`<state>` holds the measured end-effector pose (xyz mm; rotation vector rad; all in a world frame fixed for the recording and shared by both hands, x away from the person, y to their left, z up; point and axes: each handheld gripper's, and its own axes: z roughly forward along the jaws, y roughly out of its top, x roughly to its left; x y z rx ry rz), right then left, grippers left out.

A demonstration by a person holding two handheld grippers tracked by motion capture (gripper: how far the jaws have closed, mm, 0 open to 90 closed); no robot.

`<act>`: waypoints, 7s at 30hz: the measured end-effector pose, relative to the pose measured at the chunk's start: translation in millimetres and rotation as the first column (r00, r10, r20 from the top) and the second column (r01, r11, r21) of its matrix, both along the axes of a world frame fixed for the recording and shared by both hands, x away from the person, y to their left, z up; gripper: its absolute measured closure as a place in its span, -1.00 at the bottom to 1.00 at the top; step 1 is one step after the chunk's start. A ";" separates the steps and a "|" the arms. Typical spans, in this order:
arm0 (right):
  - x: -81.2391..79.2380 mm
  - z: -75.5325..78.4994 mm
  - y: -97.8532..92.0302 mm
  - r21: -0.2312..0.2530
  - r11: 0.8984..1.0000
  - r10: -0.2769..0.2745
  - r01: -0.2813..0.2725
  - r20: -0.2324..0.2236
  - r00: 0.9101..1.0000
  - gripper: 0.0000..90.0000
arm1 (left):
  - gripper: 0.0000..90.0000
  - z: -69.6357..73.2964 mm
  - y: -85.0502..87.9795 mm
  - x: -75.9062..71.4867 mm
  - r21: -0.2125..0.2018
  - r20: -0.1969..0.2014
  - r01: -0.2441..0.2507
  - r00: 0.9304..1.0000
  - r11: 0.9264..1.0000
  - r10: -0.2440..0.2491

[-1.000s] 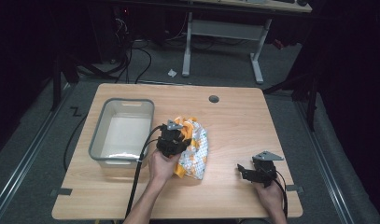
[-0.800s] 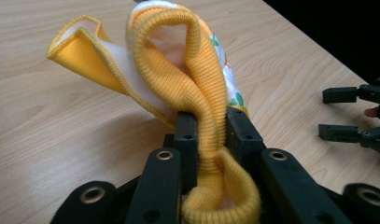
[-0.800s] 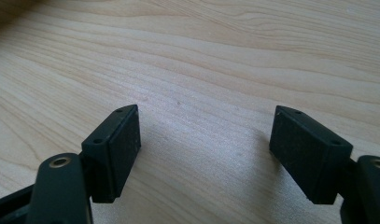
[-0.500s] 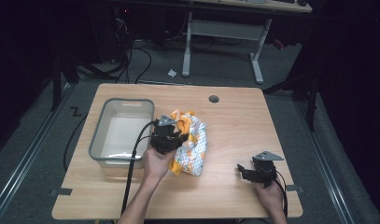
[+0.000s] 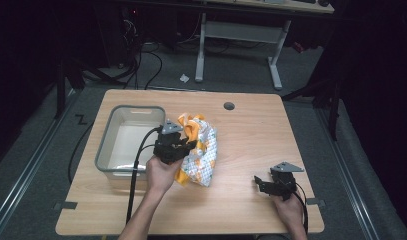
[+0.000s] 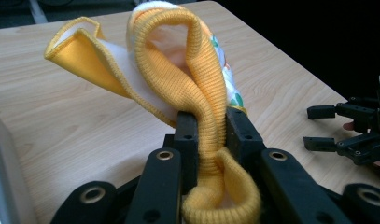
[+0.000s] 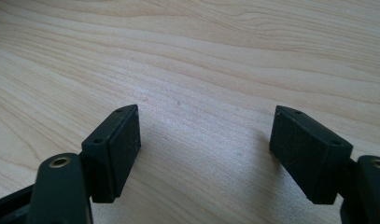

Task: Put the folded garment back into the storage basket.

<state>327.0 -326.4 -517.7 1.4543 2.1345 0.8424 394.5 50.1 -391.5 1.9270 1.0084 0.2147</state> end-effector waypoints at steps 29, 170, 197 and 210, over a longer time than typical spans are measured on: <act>0.1 0.0 0.0 0.001 1.000 -0.001 0.001 0.000 1.000 -0.44 | 0.70 38.5 59.5 0.8 -0.035 0.063 -0.086 0.994 0.996 0.088; 0.3 -0.1 0.1 0.000 1.000 -0.004 0.004 0.000 1.000 -0.44 | -0.14 -9.0 121.1 20.7 0.154 0.052 -0.267 0.964 0.951 0.262; 0.3 0.0 0.1 0.000 1.000 -0.004 0.004 0.000 1.000 -0.44 | -0.15 0.8 66.5 0.6 0.119 0.109 -0.146 0.985 0.982 0.133; 0.3 -0.1 0.0 0.001 1.000 -0.004 0.004 0.000 1.000 -0.44 | -0.17 1.0 46.8 -6.8 0.112 0.123 -0.094 0.989 0.989 0.080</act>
